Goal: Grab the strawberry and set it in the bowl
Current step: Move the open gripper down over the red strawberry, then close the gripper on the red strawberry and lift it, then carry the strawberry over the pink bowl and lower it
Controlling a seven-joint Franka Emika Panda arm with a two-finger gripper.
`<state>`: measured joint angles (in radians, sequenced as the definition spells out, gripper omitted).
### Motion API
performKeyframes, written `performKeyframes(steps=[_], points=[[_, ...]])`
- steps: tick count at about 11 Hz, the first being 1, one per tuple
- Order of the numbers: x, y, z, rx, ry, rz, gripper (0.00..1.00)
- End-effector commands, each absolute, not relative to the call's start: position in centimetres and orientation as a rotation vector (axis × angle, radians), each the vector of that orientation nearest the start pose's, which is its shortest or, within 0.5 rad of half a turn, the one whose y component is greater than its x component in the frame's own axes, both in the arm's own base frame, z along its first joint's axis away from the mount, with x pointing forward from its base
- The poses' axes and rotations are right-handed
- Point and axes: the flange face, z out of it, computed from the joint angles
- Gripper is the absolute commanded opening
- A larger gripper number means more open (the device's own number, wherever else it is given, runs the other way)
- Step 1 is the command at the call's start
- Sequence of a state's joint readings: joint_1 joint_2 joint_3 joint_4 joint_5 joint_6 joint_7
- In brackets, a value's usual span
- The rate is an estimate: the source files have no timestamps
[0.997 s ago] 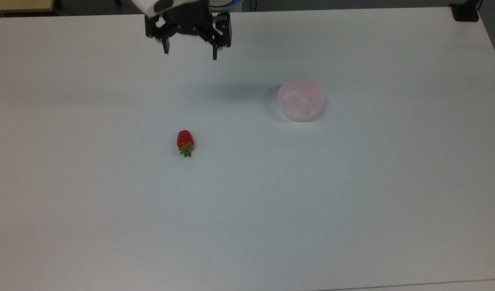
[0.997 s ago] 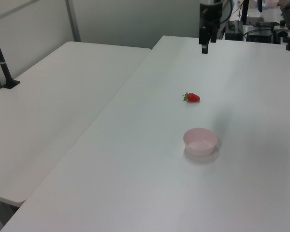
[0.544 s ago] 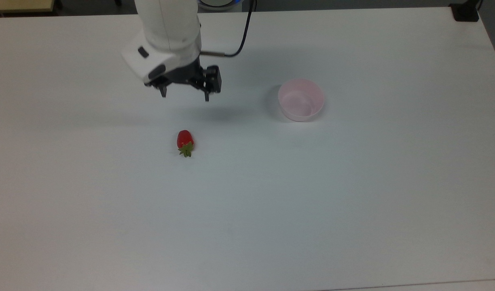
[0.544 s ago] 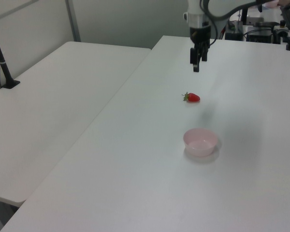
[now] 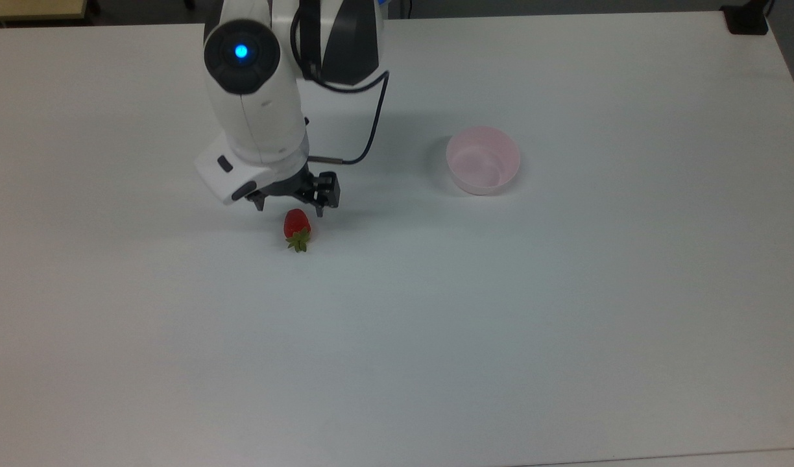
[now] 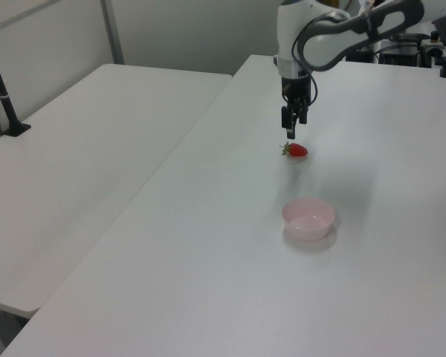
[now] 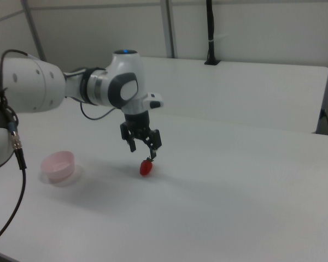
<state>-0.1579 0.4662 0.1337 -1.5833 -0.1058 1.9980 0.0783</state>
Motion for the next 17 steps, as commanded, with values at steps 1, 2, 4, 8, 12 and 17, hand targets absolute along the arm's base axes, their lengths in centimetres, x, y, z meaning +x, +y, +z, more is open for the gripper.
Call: performKeyframes(steps=[1, 2, 4, 8, 12, 17], points=[[68.1, -3.9, 34.1, -3.204, 0.052, 0.055, 0.88], [68.0, -3.7, 33.6, -3.203, 0.046, 0.062, 0.85], [68.0, -3.4, 32.1, -3.217, 0.025, 0.093, 0.79], [68.3, -3.2, 31.0, -3.217, 0.005, 0.063, 0.3], [66.9, 3.2, 34.6, -3.227, -0.118, 0.146, 0.24], [60.2, 17.9, 38.5, -3.247, -0.345, 0.29, 0.24]])
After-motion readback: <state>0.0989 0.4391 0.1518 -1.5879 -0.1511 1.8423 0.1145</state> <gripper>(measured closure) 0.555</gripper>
